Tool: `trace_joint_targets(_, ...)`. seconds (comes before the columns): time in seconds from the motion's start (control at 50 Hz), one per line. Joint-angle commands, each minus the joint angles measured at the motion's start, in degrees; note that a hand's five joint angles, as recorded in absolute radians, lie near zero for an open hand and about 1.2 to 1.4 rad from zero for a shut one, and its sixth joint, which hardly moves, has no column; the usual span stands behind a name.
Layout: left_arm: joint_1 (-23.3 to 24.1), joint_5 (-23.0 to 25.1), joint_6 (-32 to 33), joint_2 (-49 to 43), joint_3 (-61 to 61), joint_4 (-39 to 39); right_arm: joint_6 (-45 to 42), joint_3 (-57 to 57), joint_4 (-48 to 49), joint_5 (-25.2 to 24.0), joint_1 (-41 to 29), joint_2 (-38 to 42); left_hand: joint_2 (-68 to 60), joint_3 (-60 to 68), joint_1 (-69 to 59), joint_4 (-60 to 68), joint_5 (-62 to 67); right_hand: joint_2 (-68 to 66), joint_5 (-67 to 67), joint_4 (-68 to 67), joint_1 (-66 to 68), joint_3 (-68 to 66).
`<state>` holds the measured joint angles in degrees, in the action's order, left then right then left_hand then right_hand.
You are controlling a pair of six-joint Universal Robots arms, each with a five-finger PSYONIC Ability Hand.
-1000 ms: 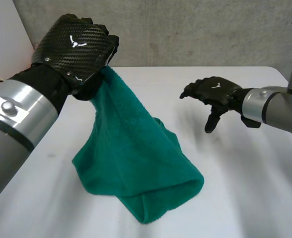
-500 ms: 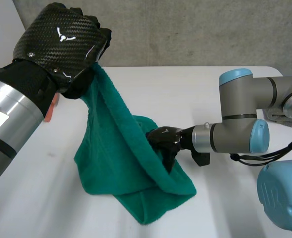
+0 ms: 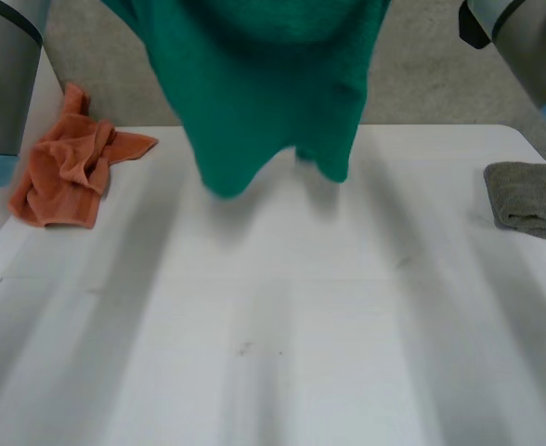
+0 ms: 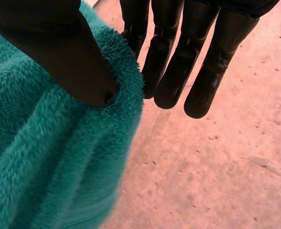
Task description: Fold the laundry.
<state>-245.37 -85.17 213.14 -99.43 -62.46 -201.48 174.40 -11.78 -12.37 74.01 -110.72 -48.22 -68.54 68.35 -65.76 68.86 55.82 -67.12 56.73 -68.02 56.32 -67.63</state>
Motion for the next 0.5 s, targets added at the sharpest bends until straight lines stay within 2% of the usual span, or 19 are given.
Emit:
trace_joint_targets(0.02,0.16,0.97,0.0,0.12,-9.78,-1.98,-8.8,-27.3,-1.07,-0.97,0.68,-14.53,-11.46,11.65,-14.24,11.14,14.18,-12.88,13.27,-11.98,23.68,-12.37)
trace_joint_targets(0.12,0.42,0.97,0.0,-1.37,-19.87,-1.99,-18.98,-50.74,-1.78,-2.38,0.68,-19.54,-11.46,11.65,-14.24,11.14,14.18,-12.88,13.27,-11.98,23.68,-12.37)
trace_joint_targets(0.2,0.25,0.97,0.17,-4.88,-26.29,-1.9,-24.88,-63.49,-1.52,-1.77,0.68,-19.64,-11.46,11.65,-14.24,11.14,14.18,-12.88,13.27,-11.98,23.68,-12.37)
trace_joint_targets(0.28,0.86,0.89,0.08,-7.61,-31.04,-1.63,-26.92,-72.56,-0.55,-1.5,-0.02,-19.55,-11.46,11.65,-14.24,11.14,14.18,-12.88,13.27,-11.98,23.68,-12.37)
trace_joint_targets(0.38,1.48,0.97,0.08,-8.76,-35.36,-1.63,-27.71,-76.11,-0.37,-0.8,-0.9,-18.67,-11.46,11.65,-14.24,11.14,14.18,-10.28,10.66,-9.37,21.08,-9.76)
trace_joint_targets(0.4,1.74,0.97,0.08,-8.76,-35.89,-1.63,-27.71,-75.85,-0.37,-0.62,-0.82,-18.76,-11.46,11.65,-14.24,11.14,14.18,1.07,-0.69,1.98,9.73,1.59)
trace_joint_targets(0.42,2.0,0.89,0.08,-8.76,-36.33,-1.63,-27.71,-75.15,0.06,-0.27,-0.38,-19.02,-11.46,11.65,-14.24,11.14,14.18,25.67,-25.28,26.57,-14.86,26.18)
trace_joint_targets(0.46,2.88,0.89,0.08,-8.41,-37.12,-1.63,-27.36,-73.92,0.94,0.34,-0.29,-19.46,-11.46,11.65,-14.24,11.14,14.18,43.84,-43.45,44.74,-33.03,44.35)
trace_joint_targets(0.5,3.32,0.54,0.08,-7.88,-37.74,-1.46,-27.1,-71.73,2.86,1.22,-0.2,-20.07,-11.46,11.65,-14.24,11.14,14.18,53.46,-53.07,54.36,-42.66,53.97)
